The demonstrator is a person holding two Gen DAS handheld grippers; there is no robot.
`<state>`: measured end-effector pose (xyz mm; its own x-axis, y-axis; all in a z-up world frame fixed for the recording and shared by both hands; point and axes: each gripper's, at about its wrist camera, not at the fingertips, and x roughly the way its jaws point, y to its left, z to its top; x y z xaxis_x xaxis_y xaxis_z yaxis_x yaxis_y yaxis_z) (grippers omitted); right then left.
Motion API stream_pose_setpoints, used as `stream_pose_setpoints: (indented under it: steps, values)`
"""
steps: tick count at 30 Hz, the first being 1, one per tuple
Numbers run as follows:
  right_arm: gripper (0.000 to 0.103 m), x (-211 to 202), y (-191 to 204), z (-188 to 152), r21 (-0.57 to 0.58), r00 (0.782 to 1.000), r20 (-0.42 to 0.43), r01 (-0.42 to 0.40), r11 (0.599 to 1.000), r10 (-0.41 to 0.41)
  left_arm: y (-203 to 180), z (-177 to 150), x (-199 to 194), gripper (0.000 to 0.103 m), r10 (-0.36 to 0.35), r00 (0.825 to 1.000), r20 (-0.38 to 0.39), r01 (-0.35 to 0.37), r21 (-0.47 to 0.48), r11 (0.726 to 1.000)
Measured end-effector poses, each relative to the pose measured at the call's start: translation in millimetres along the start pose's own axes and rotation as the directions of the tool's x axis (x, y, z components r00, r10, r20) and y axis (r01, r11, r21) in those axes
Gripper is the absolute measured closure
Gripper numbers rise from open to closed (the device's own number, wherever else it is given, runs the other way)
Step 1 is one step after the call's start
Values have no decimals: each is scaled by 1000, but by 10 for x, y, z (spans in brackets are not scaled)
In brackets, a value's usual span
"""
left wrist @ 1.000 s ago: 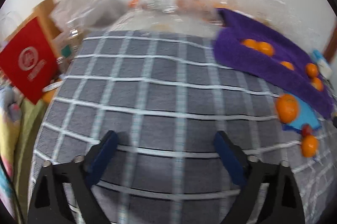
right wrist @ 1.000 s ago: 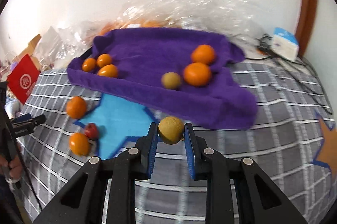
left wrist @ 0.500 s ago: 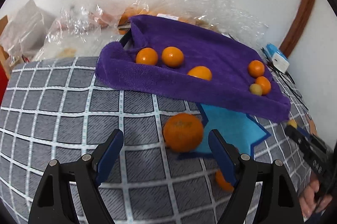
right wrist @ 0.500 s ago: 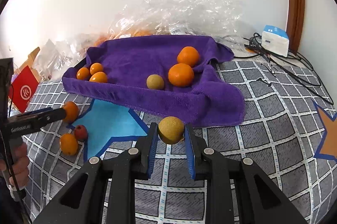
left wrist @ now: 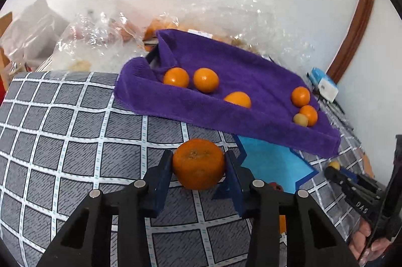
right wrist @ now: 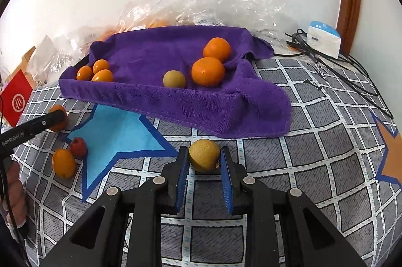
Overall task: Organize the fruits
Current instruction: 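Close the left tool on the large orange while the right tool holds its yellow-green fruit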
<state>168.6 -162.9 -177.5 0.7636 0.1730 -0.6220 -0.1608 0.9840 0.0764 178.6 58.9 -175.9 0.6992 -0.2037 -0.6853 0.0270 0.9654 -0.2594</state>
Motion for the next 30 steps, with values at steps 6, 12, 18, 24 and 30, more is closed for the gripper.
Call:
stream_pose_setpoints:
  steps: [6,12,18,24,30]
  values:
    - [78,0,-22,2,12,1000,1,2,1000,-2,93,24,-93,64,33,998,53,-31,-41,999]
    - [78,-21,-18,-2,13,1000,11,4,1000,-5,81,30,-185,64,44,993,109,-40,-43,998]
    - [78,-52,-43,-7,21,999,25,-23,1000,22,65,31,-223,64,46,989,141,-40,-42,998]
    - [78,-79,-49,-11,22,998,38,-46,999,45,88,29,-279,64,43,985,166,-33,-60,998]
    - [78,-91,-104,-14,53,996,49,-78,996,76,128,43,-289,64,44,985,167,-29,-89,996]
